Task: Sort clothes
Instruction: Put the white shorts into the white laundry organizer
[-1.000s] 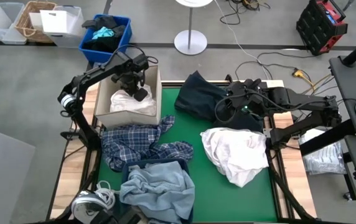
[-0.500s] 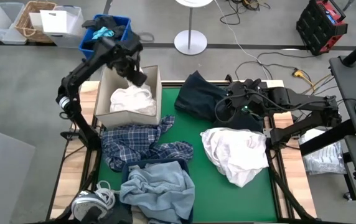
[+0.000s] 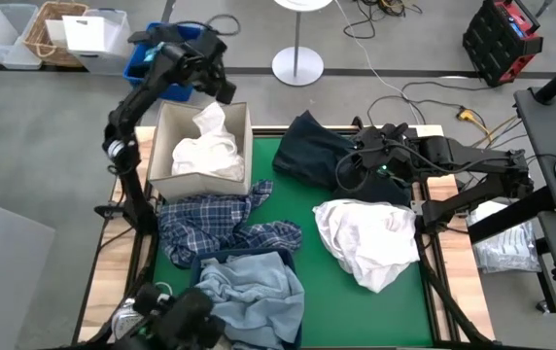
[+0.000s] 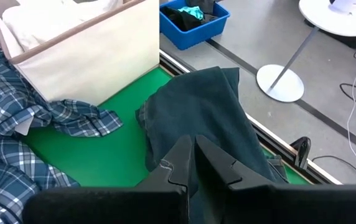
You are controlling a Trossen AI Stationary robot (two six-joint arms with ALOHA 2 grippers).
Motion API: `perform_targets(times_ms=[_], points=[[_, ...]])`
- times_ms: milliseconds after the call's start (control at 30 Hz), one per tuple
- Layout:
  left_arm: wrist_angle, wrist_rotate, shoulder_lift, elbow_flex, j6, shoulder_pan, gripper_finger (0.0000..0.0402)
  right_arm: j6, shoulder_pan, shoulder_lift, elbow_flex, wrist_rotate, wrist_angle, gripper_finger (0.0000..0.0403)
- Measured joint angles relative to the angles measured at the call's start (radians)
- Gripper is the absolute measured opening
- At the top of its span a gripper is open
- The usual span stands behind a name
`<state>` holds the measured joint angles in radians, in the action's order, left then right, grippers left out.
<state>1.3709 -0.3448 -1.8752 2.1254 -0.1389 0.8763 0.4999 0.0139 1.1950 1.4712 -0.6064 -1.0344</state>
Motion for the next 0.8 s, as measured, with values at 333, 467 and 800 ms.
perform_targets(times_ms=[333,467,800], points=[[0.2,0.006,-0.102,0.005,0.053,-0.007,0.0075,0.005,0.0,0.0,0.0,0.0,0.0,0.0012],[0.201,0.006,-0.072,0.014,0.052,-0.008,0.0075,0.0,0.0,0.0,0.0,-0.018,0.0,0.0012],[0.201,0.011,-0.027,0.021,0.095,-0.04,0.0075,-0.057,0.004,0.0,0.0,0.088,0.079,0.0012]])
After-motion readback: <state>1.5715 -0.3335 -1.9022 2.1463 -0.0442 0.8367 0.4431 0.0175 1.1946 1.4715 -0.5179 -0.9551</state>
